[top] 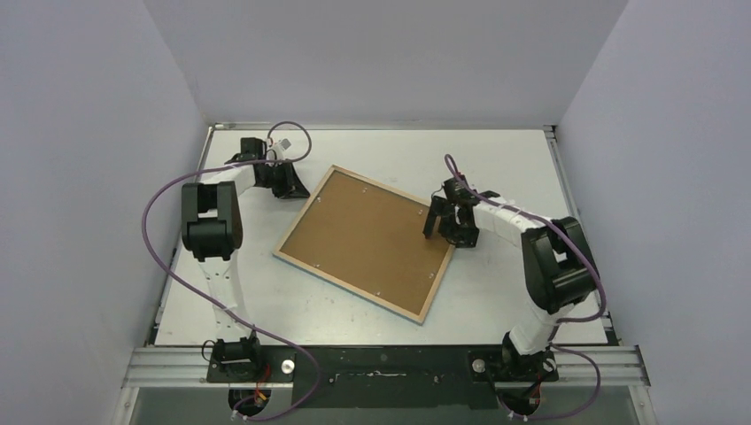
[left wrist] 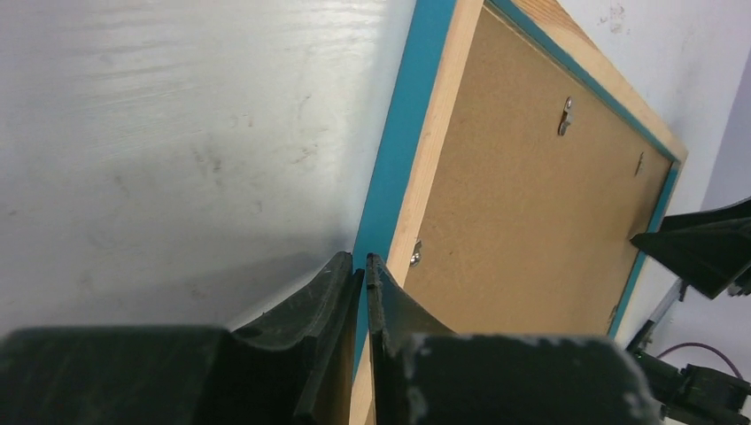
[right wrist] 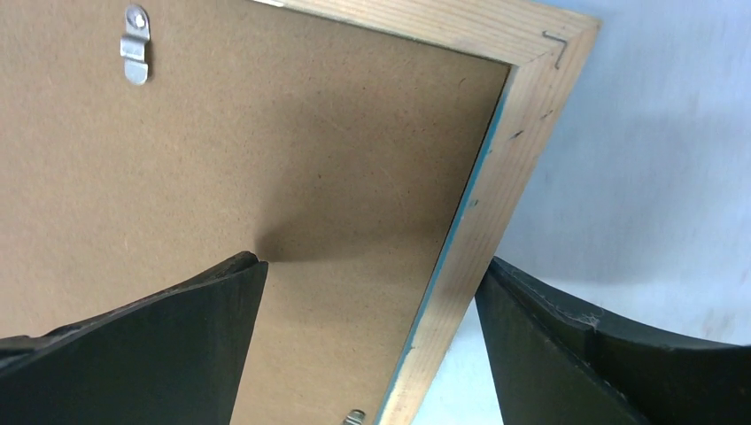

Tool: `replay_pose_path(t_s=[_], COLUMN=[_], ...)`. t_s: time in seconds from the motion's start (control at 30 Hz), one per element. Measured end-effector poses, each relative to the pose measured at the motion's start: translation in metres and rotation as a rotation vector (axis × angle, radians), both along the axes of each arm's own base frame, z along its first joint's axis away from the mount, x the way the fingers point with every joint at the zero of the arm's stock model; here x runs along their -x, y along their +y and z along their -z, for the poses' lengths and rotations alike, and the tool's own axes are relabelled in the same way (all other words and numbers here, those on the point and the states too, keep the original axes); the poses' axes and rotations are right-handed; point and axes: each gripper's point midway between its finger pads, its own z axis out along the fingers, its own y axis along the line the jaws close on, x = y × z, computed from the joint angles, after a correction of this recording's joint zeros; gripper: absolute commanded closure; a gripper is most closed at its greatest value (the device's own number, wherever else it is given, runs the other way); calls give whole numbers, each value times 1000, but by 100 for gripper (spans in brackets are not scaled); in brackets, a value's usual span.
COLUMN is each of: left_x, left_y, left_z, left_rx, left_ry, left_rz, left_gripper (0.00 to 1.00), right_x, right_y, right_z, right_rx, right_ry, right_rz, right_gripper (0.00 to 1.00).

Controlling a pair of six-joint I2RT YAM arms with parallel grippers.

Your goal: Put the photo into the frame

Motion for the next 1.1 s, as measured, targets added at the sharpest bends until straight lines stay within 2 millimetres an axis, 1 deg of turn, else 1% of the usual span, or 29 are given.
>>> replay_pose_path(t_s=[0.1, 0.13, 0.17, 0.23, 0.3, 0.33, 0.37, 0.4, 0.47, 0.53, 0.67, 0.77, 0.8, 0.87, 0.93, 0.97, 1.0, 1.03, 1.07, 1.1], left_x=[0, 0, 2, 5, 10, 14, 17, 22, 32, 43, 67, 85, 94, 118, 141, 147, 152, 150, 142, 131], left_y=[11, 15, 19, 28, 36, 39, 41, 42, 43, 42, 38, 28, 22, 9, -4, -10, -14, -19, -22, -23], left_z=[-1, -1, -1, -2, -2, -2, -2, -1, 0, 4, 11, 11, 11, 10, 3, -4, -12, -22, -34, -46], left_rx=[-43, -58, -75, -109, -144, -157, -168, -175, -183, -183, -175, -164, -161, -151, -124, -100, -87, -55, -37, -24], left_ry=[-25, -32, -38, -48, -50, -48, -43, -36, -13, 20, 95, 134, 151, 200, 247, 253, 260, 239, 202, 151], left_rz=[-5, -5, -5, -2, 2, 6, 11, 19, 38, 55, 97, 162, 200, 292, 382, 420, 451, 475, 491, 500], left_gripper=[92, 92, 92, 92, 92, 93, 93, 93, 93, 93, 93, 91, 90, 85, 75, 71, 69, 68, 68, 68], right_x=[-37, -55, -68, -104, -145, -163, -178, -198, -223, -243, -270, -288, -294, -301, -300, -298, -296, -293, -290, -285], right_y=[1, 2, 3, 7, 13, 16, 19, 23, 28, 34, 47, 53, 55, 58, 59, 61, 64, 67, 72, 79], right_z=[0, -1, -1, -3, -5, -7, -8, -11, -14, -17, -21, -25, -25, -29, -30, -30, -30, -30, -29, -29], right_rx=[23, 30, 36, 43, 28, 11, -5, -29, -67, -106, -177, -211, -221, -229, -232, -240, -240, -252, -261, -269], right_ry=[-32, -47, -58, -97, -158, -190, -214, -250, -304, -347, -405, -438, -446, -461, -454, -446, -440, -431, -421, -409], right_rz=[-7, -10, -16, -28, -39, -46, -51, -58, -66, -80, -107, -118, -123, -136, -149, -159, -168, -178, -190, -206], right_gripper=[11, 11, 11, 10, 10, 9, 9, 9, 8, 8, 6, 4, 3, 2, 0, 0, 0, 0, 4, 5])
